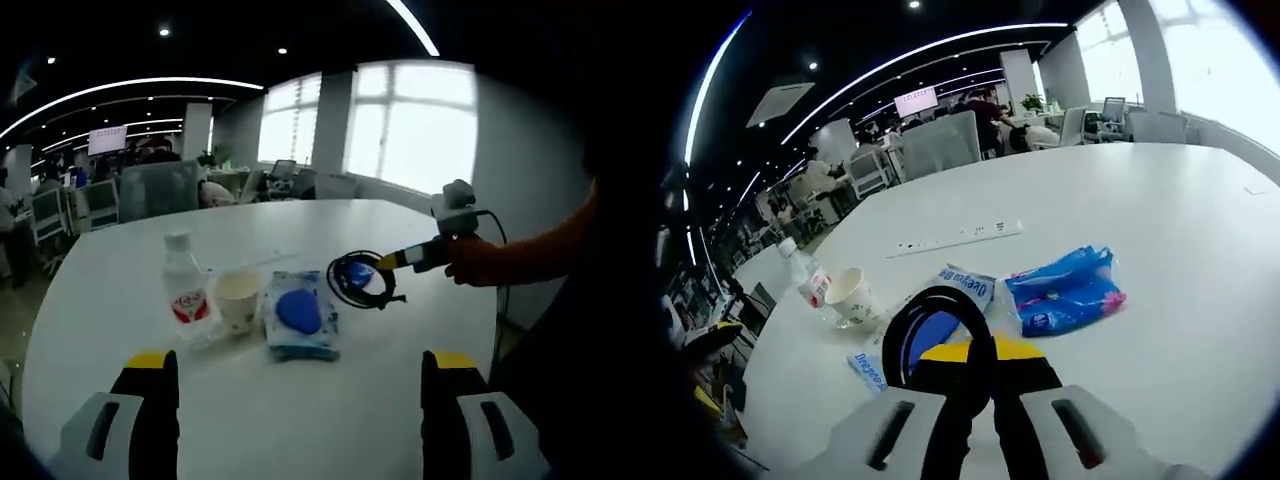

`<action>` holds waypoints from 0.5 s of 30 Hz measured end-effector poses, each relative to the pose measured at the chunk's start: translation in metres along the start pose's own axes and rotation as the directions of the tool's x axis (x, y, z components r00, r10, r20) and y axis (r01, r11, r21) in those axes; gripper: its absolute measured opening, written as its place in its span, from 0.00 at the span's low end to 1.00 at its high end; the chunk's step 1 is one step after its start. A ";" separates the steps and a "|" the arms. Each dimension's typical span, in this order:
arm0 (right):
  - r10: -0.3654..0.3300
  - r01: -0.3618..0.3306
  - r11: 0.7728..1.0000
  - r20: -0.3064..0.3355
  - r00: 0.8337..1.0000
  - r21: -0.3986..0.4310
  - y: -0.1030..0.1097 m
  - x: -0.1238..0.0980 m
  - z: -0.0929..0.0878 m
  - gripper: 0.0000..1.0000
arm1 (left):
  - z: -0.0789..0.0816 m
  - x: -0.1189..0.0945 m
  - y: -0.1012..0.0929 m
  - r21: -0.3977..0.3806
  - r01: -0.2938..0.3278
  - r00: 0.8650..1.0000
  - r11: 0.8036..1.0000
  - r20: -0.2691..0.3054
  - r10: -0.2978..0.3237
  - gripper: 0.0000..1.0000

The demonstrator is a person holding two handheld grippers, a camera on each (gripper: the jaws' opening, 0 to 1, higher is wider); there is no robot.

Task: Arrange the tabletop items into an orderly group along one side of the table until the central work area is clear of visible clutter.

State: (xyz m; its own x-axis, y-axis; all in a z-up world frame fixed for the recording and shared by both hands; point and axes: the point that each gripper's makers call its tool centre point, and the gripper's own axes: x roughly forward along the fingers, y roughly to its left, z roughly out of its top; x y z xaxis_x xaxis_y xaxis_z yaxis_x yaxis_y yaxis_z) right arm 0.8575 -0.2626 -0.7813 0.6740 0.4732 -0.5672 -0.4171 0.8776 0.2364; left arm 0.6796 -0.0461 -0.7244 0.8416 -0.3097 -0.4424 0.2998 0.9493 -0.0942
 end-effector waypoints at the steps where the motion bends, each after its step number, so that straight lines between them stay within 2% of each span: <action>1: 0.000 0.000 1.000 -0.001 1.000 0.002 0.000 -0.004 -0.002 0.00 | 0.000 0.000 0.000 0.002 -0.002 1.000 1.000 0.001 0.002 1.00; 15: -0.043 0.044 0.997 -0.026 0.999 0.058 -0.031 -0.023 -0.027 0.00 | 0.001 0.002 -0.008 0.006 0.002 1.000 1.000 0.001 -0.002 1.00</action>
State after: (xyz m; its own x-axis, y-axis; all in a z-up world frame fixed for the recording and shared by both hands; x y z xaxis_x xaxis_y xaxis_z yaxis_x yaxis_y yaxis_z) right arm 0.8388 -0.3028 -0.7966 0.6749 0.4332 -0.5974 -0.3511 0.9006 0.2564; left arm 0.6789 -0.0541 -0.7239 0.8415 -0.3115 -0.4414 0.3042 0.9484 -0.0893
